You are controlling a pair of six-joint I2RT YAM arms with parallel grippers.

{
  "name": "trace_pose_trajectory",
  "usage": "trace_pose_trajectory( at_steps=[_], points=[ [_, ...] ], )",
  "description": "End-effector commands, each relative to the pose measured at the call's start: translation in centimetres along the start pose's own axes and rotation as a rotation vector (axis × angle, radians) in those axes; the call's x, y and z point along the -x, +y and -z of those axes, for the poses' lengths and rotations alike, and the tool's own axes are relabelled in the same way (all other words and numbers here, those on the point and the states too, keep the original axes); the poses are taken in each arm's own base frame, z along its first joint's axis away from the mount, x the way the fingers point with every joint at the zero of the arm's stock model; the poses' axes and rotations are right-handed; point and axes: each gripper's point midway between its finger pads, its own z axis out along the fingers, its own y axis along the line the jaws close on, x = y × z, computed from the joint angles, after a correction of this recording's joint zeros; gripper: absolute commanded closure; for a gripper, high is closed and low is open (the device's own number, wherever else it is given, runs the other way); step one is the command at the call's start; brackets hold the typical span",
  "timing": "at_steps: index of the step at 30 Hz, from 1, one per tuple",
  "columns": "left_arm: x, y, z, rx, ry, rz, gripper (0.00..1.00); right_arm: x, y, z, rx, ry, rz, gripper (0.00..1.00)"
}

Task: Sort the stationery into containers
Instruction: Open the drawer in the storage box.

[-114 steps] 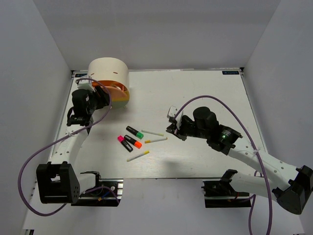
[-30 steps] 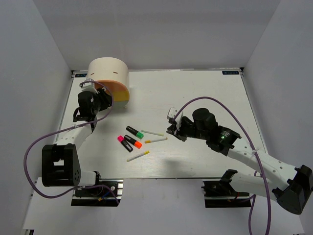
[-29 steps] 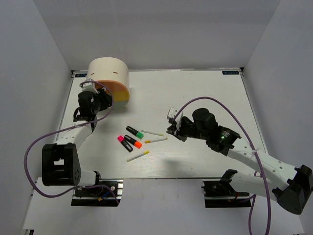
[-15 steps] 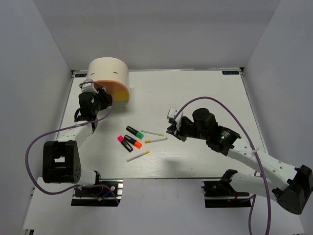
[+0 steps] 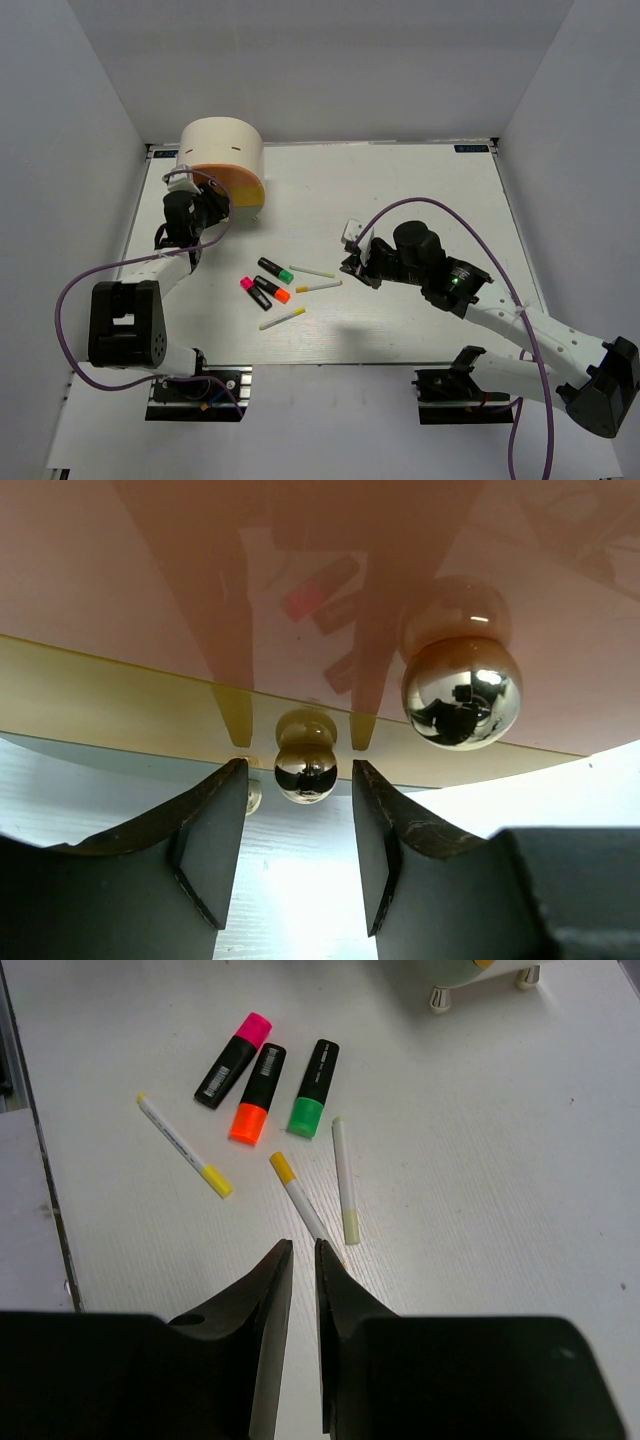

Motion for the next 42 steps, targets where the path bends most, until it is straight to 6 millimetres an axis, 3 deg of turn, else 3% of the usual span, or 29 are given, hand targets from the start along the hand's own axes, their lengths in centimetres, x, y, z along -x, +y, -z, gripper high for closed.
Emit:
trace_pose_trajectory(
  at_steps=[1, 18, 30, 33, 40, 42],
  points=[
    [0.7, -0.3, 0.0, -0.010, -0.036, -0.003, 0.44, 0.6, -0.1, -0.2, -0.005, -0.031, 0.013, 0.79],
    [0.7, -0.3, -0.8, -0.018, -0.053, -0.005, 0.49, 0.5, -0.2, -0.2, -0.009, -0.028, 0.011, 0.79],
    [0.5, -0.3, 0.1, -0.023, -0.063, -0.006, 0.74, 0.4, -0.2, -0.4, -0.007, -0.023, 0.011, 0.79],
    [1.4, -0.6, 0.5, -0.025, -0.089, -0.007, 0.79, 0.5, -0.2, -0.3, -0.009, -0.025, 0.011, 0.79],
    [0.3, -0.1, 1.9, -0.019, -0.076, -0.006, 0.84, 0.6, -0.2, -0.2, -0.009, -0.030, 0.010, 0.79],
    [0.9, -0.5, 2.5, -0.029, -0.098, -0.008, 0.85, 0.7, -0.1, -0.1, -0.008, -0.035, 0.012, 0.79]
  ],
)
